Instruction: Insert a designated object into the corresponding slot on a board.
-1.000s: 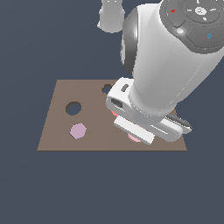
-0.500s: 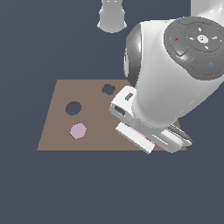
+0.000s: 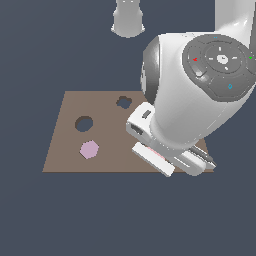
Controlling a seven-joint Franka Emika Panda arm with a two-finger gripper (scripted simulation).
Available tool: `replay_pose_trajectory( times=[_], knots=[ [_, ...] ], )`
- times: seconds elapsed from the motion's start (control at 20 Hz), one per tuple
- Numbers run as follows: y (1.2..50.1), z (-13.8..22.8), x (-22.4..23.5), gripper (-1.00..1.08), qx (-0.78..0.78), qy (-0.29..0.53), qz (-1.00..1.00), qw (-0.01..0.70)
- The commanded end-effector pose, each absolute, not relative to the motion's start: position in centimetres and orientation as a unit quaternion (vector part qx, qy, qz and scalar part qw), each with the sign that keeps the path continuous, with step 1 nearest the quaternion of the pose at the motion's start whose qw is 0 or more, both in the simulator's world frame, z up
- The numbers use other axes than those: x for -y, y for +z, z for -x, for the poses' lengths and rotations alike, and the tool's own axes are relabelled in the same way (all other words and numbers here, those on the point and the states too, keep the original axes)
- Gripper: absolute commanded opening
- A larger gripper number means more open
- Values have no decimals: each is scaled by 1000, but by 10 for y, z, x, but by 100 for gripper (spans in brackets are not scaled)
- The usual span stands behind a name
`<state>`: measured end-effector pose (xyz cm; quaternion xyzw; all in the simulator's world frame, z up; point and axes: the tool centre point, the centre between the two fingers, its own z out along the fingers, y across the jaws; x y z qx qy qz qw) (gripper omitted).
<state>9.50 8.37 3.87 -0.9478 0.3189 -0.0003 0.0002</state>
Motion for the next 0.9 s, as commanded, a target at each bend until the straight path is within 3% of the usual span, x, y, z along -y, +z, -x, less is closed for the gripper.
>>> replay_pose_trajectory(
  times=[0.0, 0.1, 0.15, 0.85],
  knots=[
    [32, -95, -84, 100, -319, 0, 948, 0],
    [30, -95, -84, 100, -319, 0, 948, 0],
    [30, -95, -84, -100, -319, 0, 948, 0],
    [35, -95, -84, -100, -319, 0, 948, 0]
  ],
)
